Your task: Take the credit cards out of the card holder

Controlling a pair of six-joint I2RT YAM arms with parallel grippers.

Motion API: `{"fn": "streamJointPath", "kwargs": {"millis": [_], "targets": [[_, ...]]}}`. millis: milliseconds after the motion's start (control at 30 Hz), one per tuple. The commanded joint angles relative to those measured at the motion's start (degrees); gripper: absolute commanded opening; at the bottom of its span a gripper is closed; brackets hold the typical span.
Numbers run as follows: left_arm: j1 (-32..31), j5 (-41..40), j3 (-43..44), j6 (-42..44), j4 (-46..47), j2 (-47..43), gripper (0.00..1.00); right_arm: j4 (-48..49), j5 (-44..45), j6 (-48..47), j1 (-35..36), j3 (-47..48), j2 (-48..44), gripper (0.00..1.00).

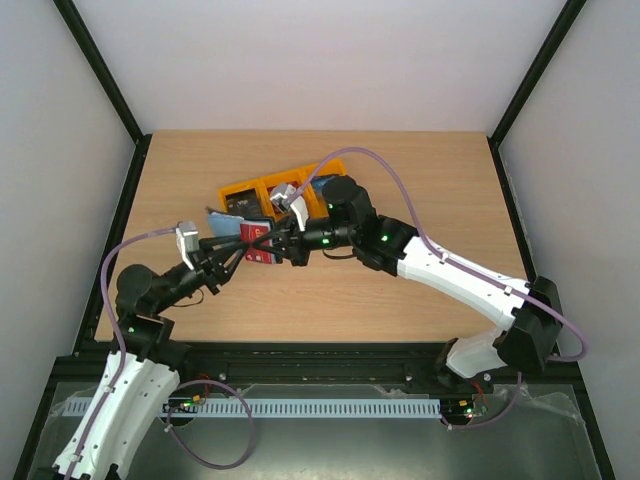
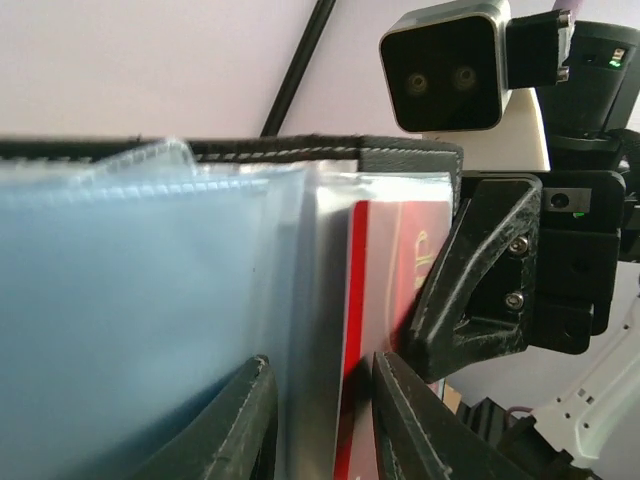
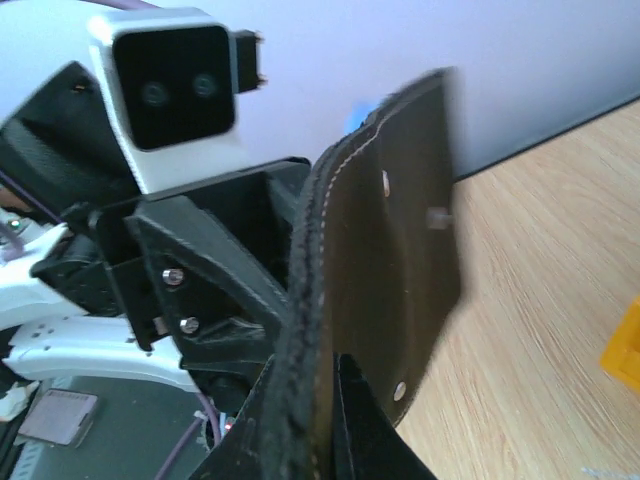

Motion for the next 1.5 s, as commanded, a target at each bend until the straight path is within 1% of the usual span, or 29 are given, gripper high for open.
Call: {"fn": "streamJointPath", "kwargs": {"millis": [0,100,167,300,367,400,467,500,533,600,733,800,833,900,1000,1067,1167,1200,1267,1300,1367,1400,1433,1467], "targets": [[0.1,1.9,-0.3,-1.3,1.1,0.1,0.29,8.6,-9.5,-0.7,0.2,-1.1,-3.2,0.02],[0.0,6.8,-0.9,-0.9,4.3,0.1,0.27,11.6,-9.4,0.4,0.2,-1.6,-3.2,0.02],[-0.3,8.4,-1.0,-1.0,5.1,0.1,0.25,13.9,-8.8,1.3,0.2,-1.6,-2.7,0.02],[-0.9,12.1,-1.7,-2.9,9.1,0.3,0.17,16.3,-7.4,2.4,0.2,-0.4,-0.6,0.02],[-1.0,13.8,-1.9,-3.8,11.0,0.2,0.04,16.0,-8.0,2.1,0.2,0.6,0.5,0.02],[-1.0,14.0,-1.7,-3.6,11.1,0.0,0.03,15.7,-8.2,1.8,0.1,0.8,0.7,0.02],[-1.0,13.8,-0.9,-2.3,9.9,-0.6,0.02,14.8,-8.0,0.9,0.1,0.6,0.6,0.02],[-1.0,13.4,-0.6,-2.0,9.4,-1.1,0.03,14.2,-7.5,0.3,0.1,0.3,0.3,0.07],[-1.0,12.9,-0.4,-1.9,9.1,-1.5,0.02,13.5,-7.1,-0.2,0.0,0.0,-0.1,0.15],[-1.0,11.3,-0.5,-2.3,9.0,-2.5,0.02,12.5,-6.6,-1.0,-0.5,-1.1,-1.2,0.25],[-0.8,6.4,-1.5,-3.5,9.5,-4.2,0.02,13.0,-8.1,-1.0,-2.1,-4.4,-4.0,0.38],[-0.6,6.4,-1.9,-4.0,10.7,-4.4,0.03,13.5,-9.6,-0.7,-2.8,-5.8,-5.2,0.42],[-0.7,7.1,-2.1,-4.3,11.3,-4.4,0.02,13.7,-10.5,-0.6,-3.0,-6.3,-5.6,0.43],[-0.6,8.1,-2.1,-4.5,11.8,-4.2,0.03,13.8,-11.7,-0.6,-3.3,-6.8,-6.2,0.42],[-0.5,8.7,-2.0,-4.4,11.8,-4.2,0.03,14.0,-12.5,-0.2,-3.5,-7.1,-6.0,0.32],[-0.6,8.8,-2.0,-4.4,11.8,-4.2,0.03,14.7,-13.5,0.4,-3.6,-7.0,-5.6,0.23],[-0.6,9.3,-1.9,-4.4,11.8,-4.2,0.03,15.1,-14.1,0.7,-3.7,-6.6,-5.1,0.04],[-0.6,9.4,-2.0,-4.4,11.8,-4.2,0.03,15.1,-14.1,0.7,-3.8,-6.7,-5.0,0.02],[-0.6,9.1,-1.8,-4.7,11.3,-4.2,0.03,15.2,-14.3,0.6,-3.9,-6.8,-5.1,0.02],[-0.6,8.3,-1.5,-4.7,10.4,-4.3,0.07,15.1,-14.5,0.5,-4.1,-6.9,-5.2,0.02],[-0.4,6.5,-0.8,-4.5,8.0,-4.4,0.18,14.7,-15.0,0.2,-4.3,-6.9,-5.3,0.02],[-0.1,6.0,-0.5,-4.6,7.5,-4.4,0.21,14.5,-15.2,0.1,-4.5,-6.9,-5.5,0.02],[0.5,5.6,-0.8,-6.5,9.0,-4.4,0.27,14.4,-16.6,-0.2,-4.7,-6.9,-5.6,0.02],[0.6,5.6,-1.1,-7.3,9.7,-4.5,0.27,14.4,-17.0,-0.2,-4.7,-6.8,-5.6,0.02]]}}
